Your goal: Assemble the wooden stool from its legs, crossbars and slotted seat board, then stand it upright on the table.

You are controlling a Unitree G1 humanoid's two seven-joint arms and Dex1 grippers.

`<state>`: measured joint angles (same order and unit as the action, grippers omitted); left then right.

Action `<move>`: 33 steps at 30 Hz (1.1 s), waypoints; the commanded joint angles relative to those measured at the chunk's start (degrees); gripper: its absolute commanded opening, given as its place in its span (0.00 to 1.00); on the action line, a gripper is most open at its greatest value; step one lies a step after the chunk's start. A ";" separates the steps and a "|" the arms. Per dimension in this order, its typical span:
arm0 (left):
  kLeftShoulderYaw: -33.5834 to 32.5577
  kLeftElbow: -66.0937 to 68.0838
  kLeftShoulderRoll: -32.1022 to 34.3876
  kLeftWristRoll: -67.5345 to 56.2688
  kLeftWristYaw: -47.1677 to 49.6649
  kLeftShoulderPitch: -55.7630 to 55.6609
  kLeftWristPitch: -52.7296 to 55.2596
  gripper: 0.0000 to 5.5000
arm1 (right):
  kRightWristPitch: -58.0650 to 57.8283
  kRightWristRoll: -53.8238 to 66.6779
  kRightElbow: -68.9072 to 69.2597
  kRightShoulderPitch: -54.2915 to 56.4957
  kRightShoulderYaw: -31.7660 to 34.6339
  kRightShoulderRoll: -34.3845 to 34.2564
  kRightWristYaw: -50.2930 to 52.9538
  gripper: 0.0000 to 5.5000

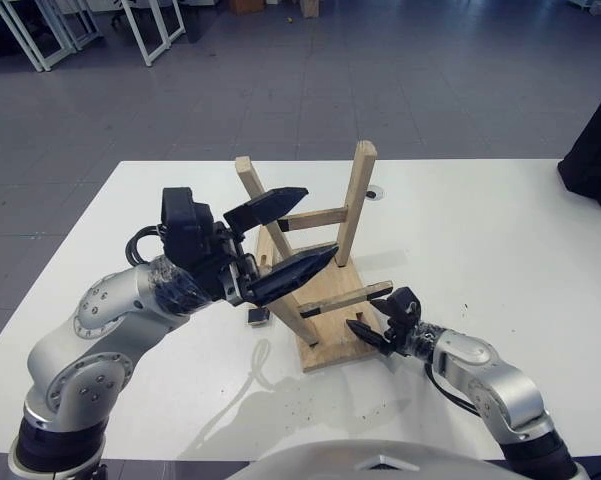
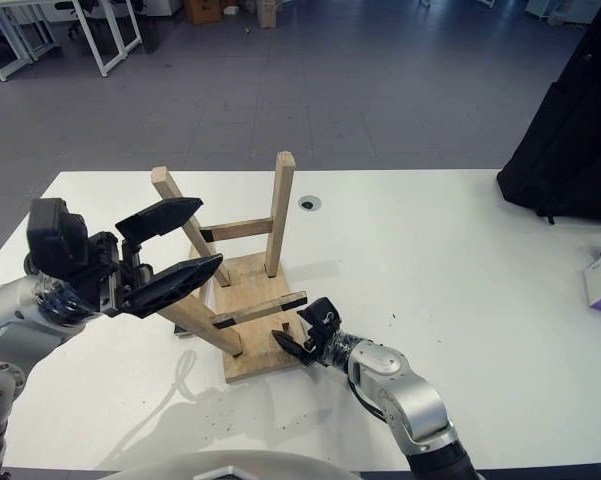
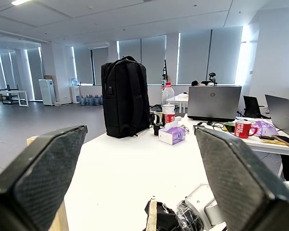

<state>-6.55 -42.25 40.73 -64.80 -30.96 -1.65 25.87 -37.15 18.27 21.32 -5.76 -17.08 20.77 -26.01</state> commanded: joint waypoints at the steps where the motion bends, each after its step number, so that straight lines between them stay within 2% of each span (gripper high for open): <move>1: 0.92 4.74 -3.81 3.09 6.06 -0.21 1.88 0.75 | -2.59 -1.29 -2.29 -1.44 -1.31 0.73 0.11 0.67; 4: -2.94 3.79 -6.94 -3.12 9.45 -2.27 -0.11 0.75 | -2.30 -1.37 -2.43 -1.65 -1.39 0.52 0.18 0.67; 9: -7.63 2.37 -6.44 -10.54 8.71 -3.00 -0.27 0.75 | -1.80 -1.32 -2.88 -2.13 -0.82 0.66 0.07 0.67; 13: -9.60 5.34 -5.93 -8.12 8.21 1.74 0.82 0.75 | -1.49 -1.40 -3.44 -1.72 -0.57 0.74 -0.30 0.67; 18: -3.77 13.81 -5.34 10.45 11.04 7.99 2.33 0.75 | -1.15 -1.73 -4.15 -1.44 -0.57 1.27 -0.99 0.67; 28: 6.58 15.84 -10.57 24.09 24.13 7.99 15.31 0.75 | -0.54 -2.23 -5.19 -1.11 -0.45 2.94 -2.89 0.67; 33: 7.76 20.40 -13.67 30.93 28.65 7.85 18.69 0.75 | -0.13 -2.49 -6.26 0.57 -0.45 3.39 -3.77 0.67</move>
<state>0.43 -23.04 28.02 -35.78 -3.31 6.64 43.25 -34.92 18.19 18.24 -4.22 -16.72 22.38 -30.09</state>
